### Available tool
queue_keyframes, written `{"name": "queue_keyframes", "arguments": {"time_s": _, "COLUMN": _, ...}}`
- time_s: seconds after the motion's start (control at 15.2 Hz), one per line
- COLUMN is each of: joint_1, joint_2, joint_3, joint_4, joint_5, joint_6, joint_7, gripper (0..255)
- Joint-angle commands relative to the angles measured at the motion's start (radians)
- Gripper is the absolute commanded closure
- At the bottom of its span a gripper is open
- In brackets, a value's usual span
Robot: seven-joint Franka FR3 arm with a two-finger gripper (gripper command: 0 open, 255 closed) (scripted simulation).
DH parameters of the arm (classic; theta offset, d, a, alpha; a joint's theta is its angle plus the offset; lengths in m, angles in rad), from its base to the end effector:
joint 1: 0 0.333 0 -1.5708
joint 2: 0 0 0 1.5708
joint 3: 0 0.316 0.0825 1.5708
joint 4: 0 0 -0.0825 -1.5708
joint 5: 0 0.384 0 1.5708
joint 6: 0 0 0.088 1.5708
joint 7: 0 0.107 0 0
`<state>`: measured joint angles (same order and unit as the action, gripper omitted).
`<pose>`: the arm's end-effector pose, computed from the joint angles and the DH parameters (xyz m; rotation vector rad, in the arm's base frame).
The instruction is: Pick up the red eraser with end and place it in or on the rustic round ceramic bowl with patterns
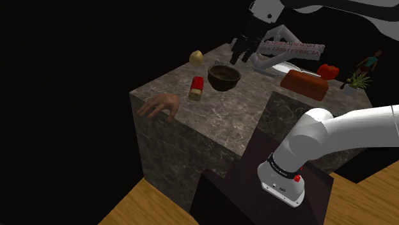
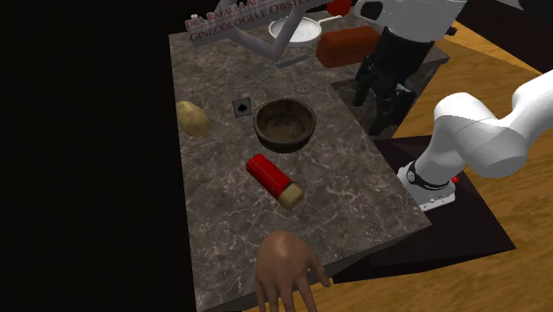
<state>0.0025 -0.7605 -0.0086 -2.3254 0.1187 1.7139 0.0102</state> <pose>0.3284 0.0082 0.6115 -3.0083 0.0339 -0.2239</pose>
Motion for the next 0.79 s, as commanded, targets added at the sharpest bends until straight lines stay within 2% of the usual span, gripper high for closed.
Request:
{"name": "queue_keyframes", "arguments": {"time_s": 0.0, "joint_1": 0.0, "joint_2": 0.0, "joint_3": 0.0, "joint_4": 0.0, "joint_5": 0.0, "joint_6": 0.0, "joint_7": 0.0, "gripper": 0}}
{"name": "queue_keyframes", "arguments": {"time_s": 0.4, "joint_1": -0.048, "joint_2": 0.187, "joint_3": 0.1, "joint_4": 0.005, "joint_5": 0.005, "joint_6": 0.151, "joint_7": 0.215, "gripper": 0}}
{"name": "queue_keyframes", "arguments": {"time_s": 0.73, "joint_1": -0.092, "joint_2": 0.369, "joint_3": 0.168, "joint_4": 0.049, "joint_5": -0.018, "joint_6": 0.256, "joint_7": 0.4, "gripper": 0}}
